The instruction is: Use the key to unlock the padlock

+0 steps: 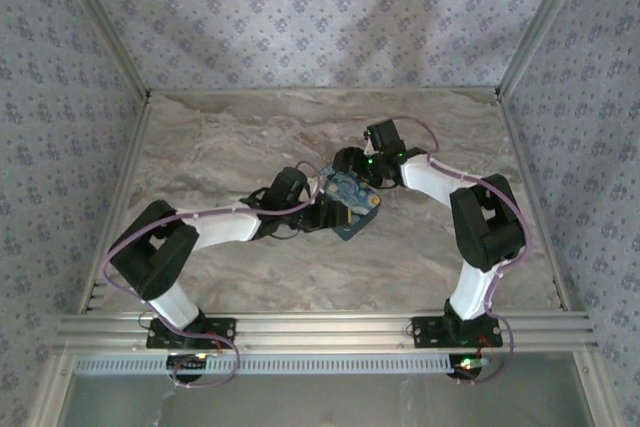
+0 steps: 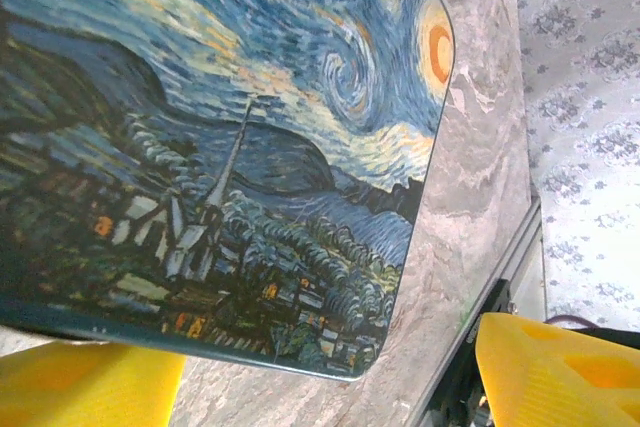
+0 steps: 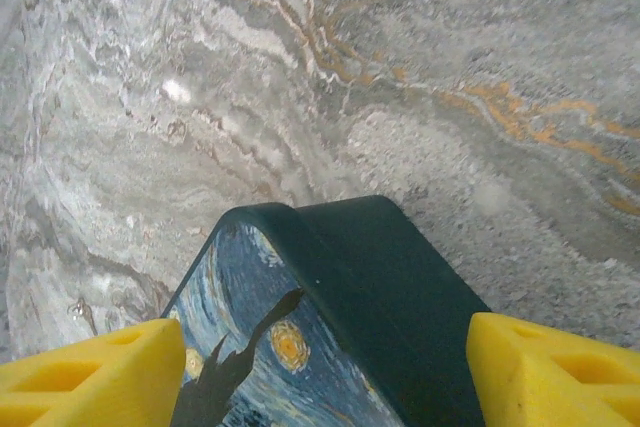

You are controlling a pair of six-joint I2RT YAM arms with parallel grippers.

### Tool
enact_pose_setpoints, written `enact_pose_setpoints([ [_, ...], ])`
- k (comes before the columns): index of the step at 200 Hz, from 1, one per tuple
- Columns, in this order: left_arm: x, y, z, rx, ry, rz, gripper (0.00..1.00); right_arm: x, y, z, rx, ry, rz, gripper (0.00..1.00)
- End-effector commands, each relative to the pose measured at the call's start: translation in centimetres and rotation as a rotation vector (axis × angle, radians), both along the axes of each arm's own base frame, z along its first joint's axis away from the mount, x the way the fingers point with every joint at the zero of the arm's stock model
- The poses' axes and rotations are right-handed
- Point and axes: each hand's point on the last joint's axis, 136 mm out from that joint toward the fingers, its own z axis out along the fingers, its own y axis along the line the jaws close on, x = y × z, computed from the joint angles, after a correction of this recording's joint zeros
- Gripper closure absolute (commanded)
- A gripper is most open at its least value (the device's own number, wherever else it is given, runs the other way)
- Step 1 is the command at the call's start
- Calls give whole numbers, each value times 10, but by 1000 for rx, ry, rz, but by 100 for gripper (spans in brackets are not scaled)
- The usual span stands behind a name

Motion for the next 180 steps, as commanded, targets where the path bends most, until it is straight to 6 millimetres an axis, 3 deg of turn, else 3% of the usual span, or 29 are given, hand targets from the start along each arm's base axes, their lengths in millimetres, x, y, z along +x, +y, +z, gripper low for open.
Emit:
enact_pose_setpoints([
  [1, 14, 13, 32, 4, -108, 62, 22, -13, -9, 0, -47, 44, 34, 23],
  [39, 26, 56, 61, 78, -169, 145, 22, -21, -54, 25, -119, 12, -44, 21],
  [63, 47, 88, 76, 136, -193, 205, 23, -42, -76, 31, -135, 7, -83, 21],
  [86, 75, 100, 84, 146, -208, 216, 22, -70, -84, 32, -108, 16, -124, 21],
  [106, 103, 95, 76, 149, -187, 190, 22, -97, -84, 25, -64, 30, -157, 21],
  [133, 136, 69, 59, 110, -134, 120, 23, -121, -73, 19, 12, 33, -177, 21],
  [156, 152, 44, 48, 48, -71, 56, 28, -125, -65, 17, 38, 21, -183, 21],
  [180, 153, 37, 42, 18, -53, 47, 29, -117, -55, 12, 89, 32, -177, 21],
])
